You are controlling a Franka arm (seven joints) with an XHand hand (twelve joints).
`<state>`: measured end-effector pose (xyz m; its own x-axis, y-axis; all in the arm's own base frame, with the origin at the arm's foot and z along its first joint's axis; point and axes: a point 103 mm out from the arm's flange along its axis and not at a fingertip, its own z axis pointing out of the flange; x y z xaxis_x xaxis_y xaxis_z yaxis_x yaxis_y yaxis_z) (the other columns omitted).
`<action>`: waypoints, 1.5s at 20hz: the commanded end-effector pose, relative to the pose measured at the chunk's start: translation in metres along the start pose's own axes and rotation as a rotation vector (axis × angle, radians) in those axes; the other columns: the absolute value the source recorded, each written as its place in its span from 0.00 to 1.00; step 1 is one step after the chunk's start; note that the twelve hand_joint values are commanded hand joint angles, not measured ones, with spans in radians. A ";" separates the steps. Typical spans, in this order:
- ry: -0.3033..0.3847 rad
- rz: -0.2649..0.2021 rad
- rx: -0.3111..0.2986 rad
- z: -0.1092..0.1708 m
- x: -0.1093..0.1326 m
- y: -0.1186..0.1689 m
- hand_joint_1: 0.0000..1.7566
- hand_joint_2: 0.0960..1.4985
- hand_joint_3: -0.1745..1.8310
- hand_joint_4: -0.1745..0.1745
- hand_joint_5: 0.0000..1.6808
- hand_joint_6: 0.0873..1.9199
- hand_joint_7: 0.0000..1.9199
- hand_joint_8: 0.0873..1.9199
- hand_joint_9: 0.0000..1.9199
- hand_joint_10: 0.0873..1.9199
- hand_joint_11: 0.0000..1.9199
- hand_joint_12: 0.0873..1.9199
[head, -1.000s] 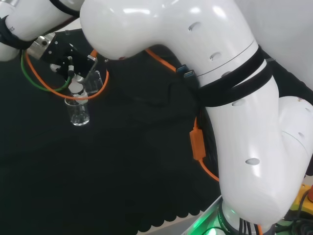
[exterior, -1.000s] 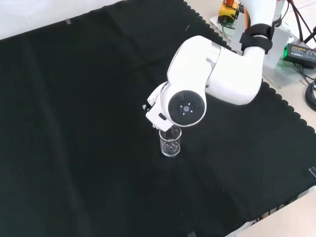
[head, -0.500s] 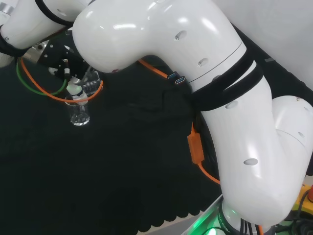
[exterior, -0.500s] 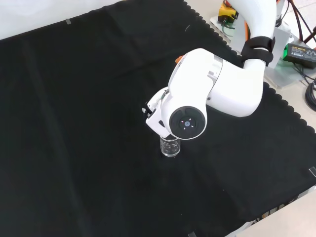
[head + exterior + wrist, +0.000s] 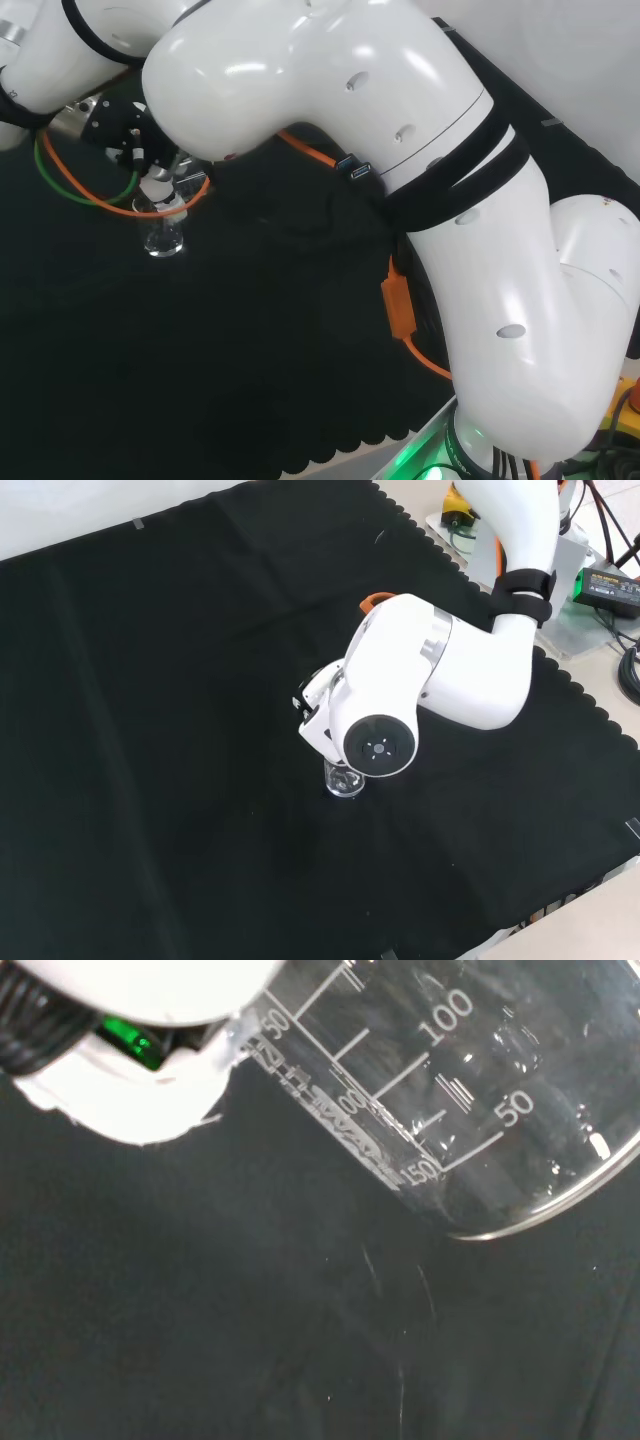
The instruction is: Pour the water from the handheld beaker into the one on the table.
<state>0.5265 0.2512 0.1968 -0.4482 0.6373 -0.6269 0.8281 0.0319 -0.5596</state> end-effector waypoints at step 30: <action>0.338 -0.053 -0.212 -0.003 -0.045 -0.028 0.65 0.41 0.36 1.00 0.84 0.15 0.92 0.00 0.86 0.00 0.68 0.37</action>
<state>0.5245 0.2318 0.2342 -0.4010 0.8005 -0.4454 0.8624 0.1659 -0.4784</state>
